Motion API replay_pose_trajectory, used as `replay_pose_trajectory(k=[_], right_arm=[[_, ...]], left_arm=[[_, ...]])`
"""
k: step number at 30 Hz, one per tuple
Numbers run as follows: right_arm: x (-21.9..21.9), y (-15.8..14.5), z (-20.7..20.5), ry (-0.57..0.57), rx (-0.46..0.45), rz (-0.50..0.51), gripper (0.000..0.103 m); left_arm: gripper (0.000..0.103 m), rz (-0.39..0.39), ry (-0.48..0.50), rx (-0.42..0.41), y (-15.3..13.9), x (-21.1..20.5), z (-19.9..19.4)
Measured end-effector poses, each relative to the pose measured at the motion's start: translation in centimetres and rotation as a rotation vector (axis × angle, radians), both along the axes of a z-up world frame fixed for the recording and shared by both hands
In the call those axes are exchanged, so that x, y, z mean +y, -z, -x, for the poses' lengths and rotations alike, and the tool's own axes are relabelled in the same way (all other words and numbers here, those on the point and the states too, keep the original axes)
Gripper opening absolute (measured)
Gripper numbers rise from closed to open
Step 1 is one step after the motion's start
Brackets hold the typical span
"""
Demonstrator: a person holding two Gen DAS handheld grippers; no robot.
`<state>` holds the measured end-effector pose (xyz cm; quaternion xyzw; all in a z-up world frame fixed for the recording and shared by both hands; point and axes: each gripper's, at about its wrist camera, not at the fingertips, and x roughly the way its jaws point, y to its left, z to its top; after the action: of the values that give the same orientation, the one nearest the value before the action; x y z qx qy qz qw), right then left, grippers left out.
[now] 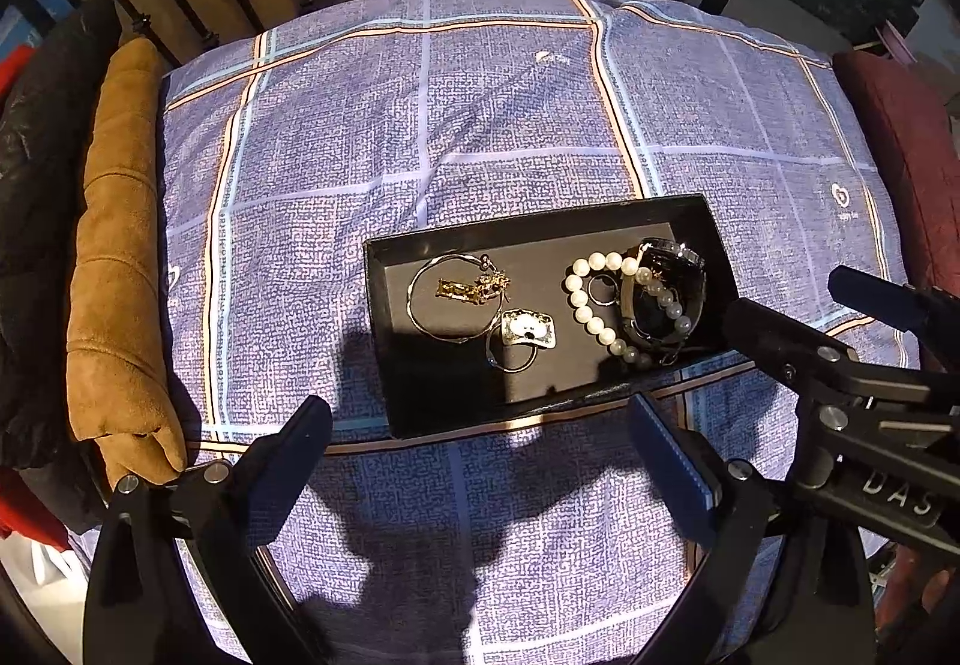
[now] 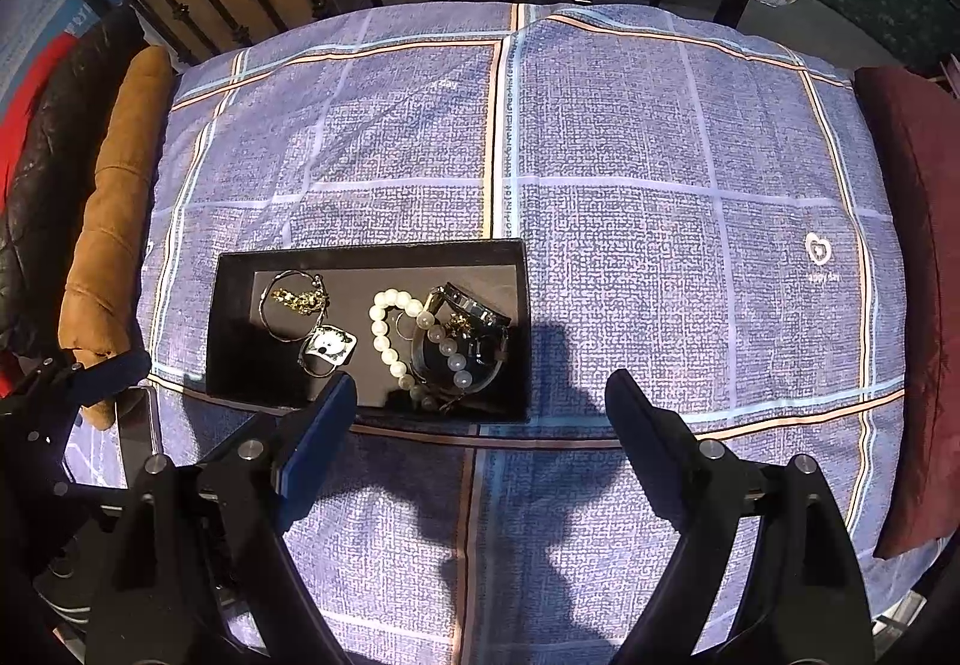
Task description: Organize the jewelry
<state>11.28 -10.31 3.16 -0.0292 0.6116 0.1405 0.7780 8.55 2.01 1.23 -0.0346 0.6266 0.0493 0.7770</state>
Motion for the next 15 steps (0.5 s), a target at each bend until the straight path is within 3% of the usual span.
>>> replay_pose_trajectory(k=[15], right_arm=[[0.19,0.36,-0.21,0.0,0.008,0.002,0.084]], left_arm=[[0.096,-0.001,-0.007,0.01,0.32,0.08,-0.34]])
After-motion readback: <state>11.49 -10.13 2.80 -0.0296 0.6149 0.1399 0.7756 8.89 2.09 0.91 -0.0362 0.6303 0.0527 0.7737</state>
